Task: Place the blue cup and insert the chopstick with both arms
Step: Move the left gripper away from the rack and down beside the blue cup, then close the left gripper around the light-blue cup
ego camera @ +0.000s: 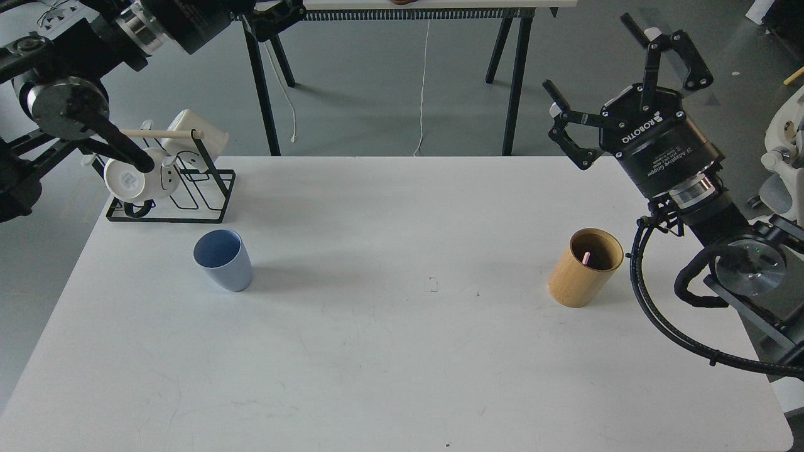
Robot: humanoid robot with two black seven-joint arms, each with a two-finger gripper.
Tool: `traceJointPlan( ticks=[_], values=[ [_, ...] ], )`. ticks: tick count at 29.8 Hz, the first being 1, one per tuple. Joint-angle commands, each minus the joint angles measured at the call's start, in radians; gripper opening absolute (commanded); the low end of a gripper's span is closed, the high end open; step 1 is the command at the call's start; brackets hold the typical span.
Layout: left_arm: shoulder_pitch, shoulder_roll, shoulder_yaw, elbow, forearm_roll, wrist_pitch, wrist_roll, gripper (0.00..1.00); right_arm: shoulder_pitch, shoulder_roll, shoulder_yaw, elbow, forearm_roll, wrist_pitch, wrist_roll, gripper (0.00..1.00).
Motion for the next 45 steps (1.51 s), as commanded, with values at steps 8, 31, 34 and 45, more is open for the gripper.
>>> traceJointPlan(
  ticks=[8,31,34,45],
  values=[
    [-0.057,0.204,0.064,-0.074,0.075,-0.059,-0.103,1.0,-0.01,0.0,0.005,0.0,0.0,0.0,0.001,0.99],
    [0.031,0.304,0.426,0.103,1.258,0.124,-0.103,1.0,-0.06,-0.001,0.008,-0.002,0.0,0.0,0.001,0.99],
    [0.088,0.232,0.429,0.181,1.279,0.138,-0.103,1.0,-0.065,-0.001,0.008,-0.002,0.0,0.0,0.001,0.99],
    [0.193,0.116,0.429,0.312,1.293,0.141,-0.103,1.0,-0.08,-0.008,0.022,0.0,0.0,0.0,0.001,0.99]
  ],
)
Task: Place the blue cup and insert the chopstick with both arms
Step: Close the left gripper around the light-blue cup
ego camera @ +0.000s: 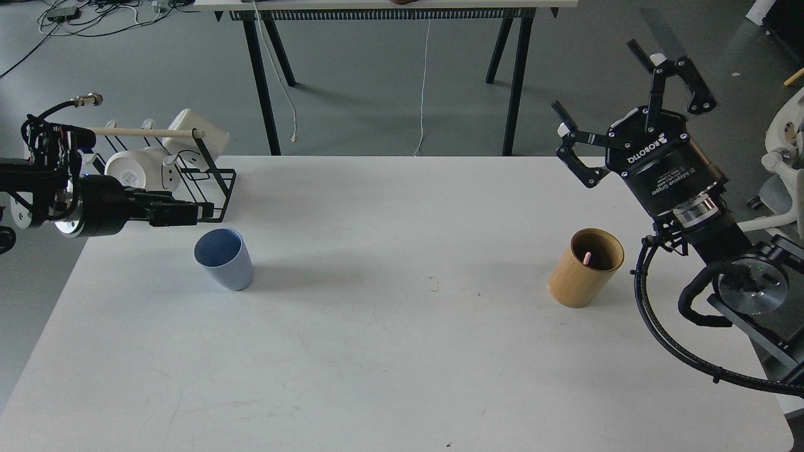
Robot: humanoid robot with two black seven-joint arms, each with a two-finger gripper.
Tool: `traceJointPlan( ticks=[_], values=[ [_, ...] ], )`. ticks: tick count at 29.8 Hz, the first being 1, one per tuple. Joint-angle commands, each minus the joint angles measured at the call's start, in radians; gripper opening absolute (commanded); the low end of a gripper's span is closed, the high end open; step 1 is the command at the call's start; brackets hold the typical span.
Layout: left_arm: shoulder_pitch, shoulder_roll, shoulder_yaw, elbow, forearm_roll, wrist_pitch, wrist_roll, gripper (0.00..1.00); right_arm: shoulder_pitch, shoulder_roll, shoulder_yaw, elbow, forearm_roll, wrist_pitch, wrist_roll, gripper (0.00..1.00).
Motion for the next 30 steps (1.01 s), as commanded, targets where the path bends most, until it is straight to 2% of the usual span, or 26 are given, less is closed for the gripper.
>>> traceJointPlan(
  ticks=[1,15,26,30],
  values=[
    [0.037,-0.043,-0.001,0.057,0.0,0.001,0.0,1.0,-0.008,-0.004,0.0,0.0,0.0,0.0,0.0,0.99],
    [0.123,-0.167,-0.001,0.246,-0.004,0.003,0.0,0.95,-0.039,-0.004,0.01,0.003,0.0,0.0,0.001,0.99],
    [0.158,-0.225,-0.001,0.337,-0.003,0.006,0.0,0.7,-0.062,-0.004,0.027,0.003,0.0,0.0,0.0,0.99],
    [0.166,-0.238,0.002,0.343,0.0,0.085,0.0,0.52,-0.072,-0.004,0.03,0.003,0.0,0.0,0.0,0.99]
  ],
)
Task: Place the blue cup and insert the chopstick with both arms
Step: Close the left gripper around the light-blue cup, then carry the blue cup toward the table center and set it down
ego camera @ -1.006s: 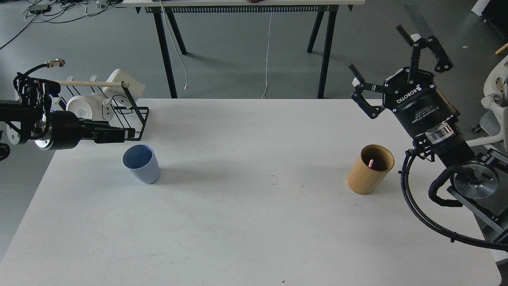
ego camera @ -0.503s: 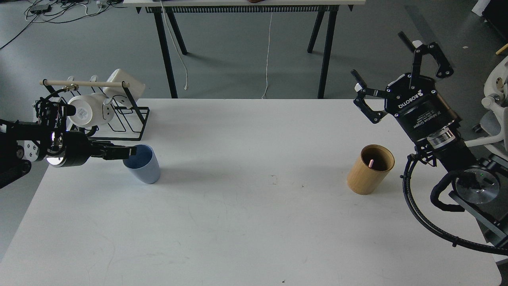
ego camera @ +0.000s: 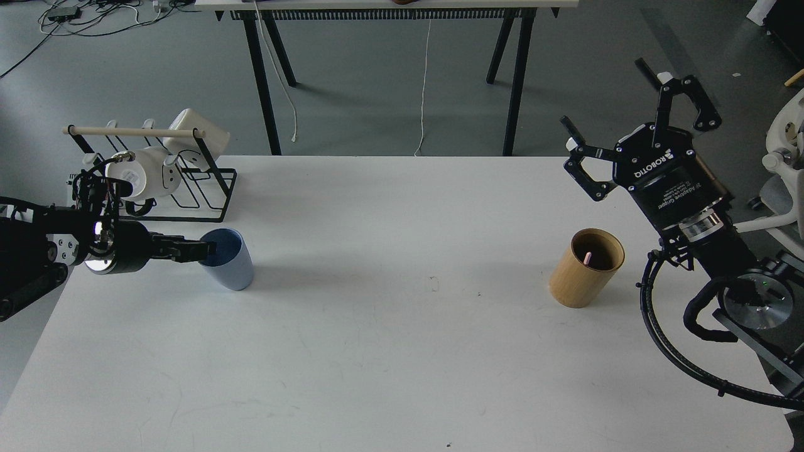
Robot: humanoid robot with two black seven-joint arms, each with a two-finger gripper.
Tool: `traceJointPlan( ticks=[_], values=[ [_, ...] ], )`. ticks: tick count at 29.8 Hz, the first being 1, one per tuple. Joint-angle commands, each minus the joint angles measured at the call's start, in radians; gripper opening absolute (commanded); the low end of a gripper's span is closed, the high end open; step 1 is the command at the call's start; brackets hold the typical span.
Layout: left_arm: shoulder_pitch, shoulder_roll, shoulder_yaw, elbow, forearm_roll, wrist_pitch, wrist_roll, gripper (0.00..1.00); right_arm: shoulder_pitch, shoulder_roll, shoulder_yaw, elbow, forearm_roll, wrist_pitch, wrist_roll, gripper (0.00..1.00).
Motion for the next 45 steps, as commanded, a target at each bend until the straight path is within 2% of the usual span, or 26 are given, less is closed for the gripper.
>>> traceJointPlan(
  ticks=[1,3,9,15,21,23,27,31,34,37,41,45],
  values=[
    [0.011,-0.007,0.002,0.004,0.007,0.081,0.0,0.46,-0.008,0.0,0.002,0.001,0.0,0.0,0.0,0.99],
    [0.019,-0.007,0.002,0.006,0.032,0.119,0.0,0.34,-0.014,0.0,0.002,0.001,0.0,0.0,0.0,0.99],
    [0.033,-0.004,0.001,0.008,0.084,0.158,0.0,0.26,-0.036,0.0,0.028,0.001,0.0,0.0,0.0,0.99],
    [0.036,-0.002,0.001,0.008,0.086,0.169,0.0,0.09,-0.036,0.0,0.033,0.001,0.0,0.0,0.0,0.99],
    [0.024,0.016,-0.011,-0.023,0.081,0.173,0.0,0.04,-0.045,0.0,0.035,0.001,0.0,0.0,0.0,0.99],
    [0.014,0.044,-0.017,-0.08,0.08,0.172,0.0,0.04,-0.05,0.0,0.035,0.001,0.0,0.0,0.0,0.99],
    [-0.079,0.101,-0.039,-0.302,0.077,0.161,0.0,0.04,-0.05,0.0,0.036,-0.005,0.0,0.0,0.0,0.99],
    [-0.183,0.078,-0.071,-0.463,0.066,0.121,0.0,0.05,-0.048,-0.021,0.099,-0.018,-0.002,0.0,0.0,0.99],
    [-0.24,-0.067,-0.064,-0.448,0.054,0.048,0.0,0.05,-0.048,-0.057,0.169,-0.055,0.0,0.0,0.0,0.99],
    [-0.25,-0.256,-0.047,-0.314,0.057,0.028,0.0,0.05,-0.05,-0.087,0.228,-0.104,0.001,0.0,-0.002,0.99],
    [-0.272,-0.445,0.056,-0.165,0.057,0.026,0.0,0.05,-0.05,-0.107,0.237,-0.175,0.012,0.0,0.001,0.99],
    [-0.289,-0.644,0.174,0.048,0.058,0.031,0.0,0.05,-0.051,-0.103,0.245,-0.222,0.047,0.0,0.009,0.99]
  ],
)
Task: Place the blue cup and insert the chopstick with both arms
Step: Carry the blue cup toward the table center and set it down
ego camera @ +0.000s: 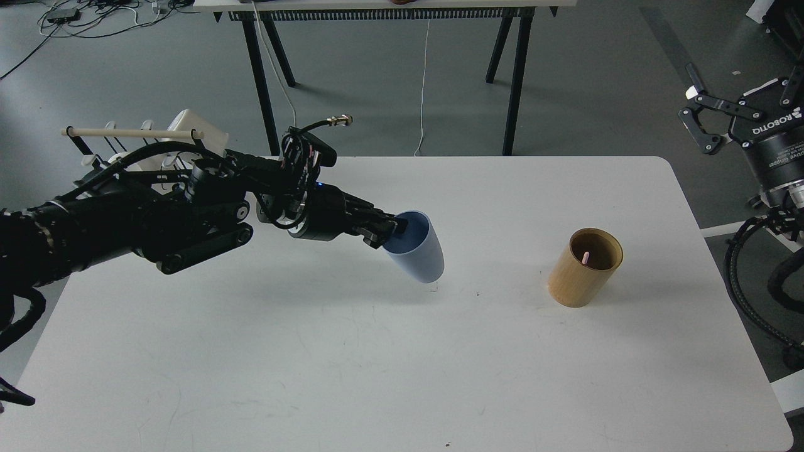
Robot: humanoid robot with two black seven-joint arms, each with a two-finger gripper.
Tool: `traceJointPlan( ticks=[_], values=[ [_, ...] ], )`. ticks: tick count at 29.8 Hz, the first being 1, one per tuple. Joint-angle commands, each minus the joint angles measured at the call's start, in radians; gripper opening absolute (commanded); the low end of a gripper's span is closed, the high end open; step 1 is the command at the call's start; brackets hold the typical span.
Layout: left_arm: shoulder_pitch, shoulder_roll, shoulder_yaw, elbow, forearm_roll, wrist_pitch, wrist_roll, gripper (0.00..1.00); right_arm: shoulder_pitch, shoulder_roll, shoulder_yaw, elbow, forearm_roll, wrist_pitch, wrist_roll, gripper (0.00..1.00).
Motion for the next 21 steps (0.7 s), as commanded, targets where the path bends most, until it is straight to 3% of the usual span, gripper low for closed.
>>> traceJointPlan(
  ticks=[1,3,21],
  values=[
    [-0.008,-0.152,0.103,0.187,0.002,0.004,0.0,0.05,-0.003,0.002,0.006,-0.031,0.033,0.0,0.007,0.99],
    [-0.008,-0.171,0.14,0.238,0.002,0.007,0.0,0.05,-0.007,0.002,0.007,-0.038,0.036,0.0,0.007,0.99],
    [0.011,-0.171,0.149,0.239,0.008,0.004,0.0,0.11,-0.02,0.003,0.006,-0.048,0.036,0.0,0.005,0.99]
  ],
)
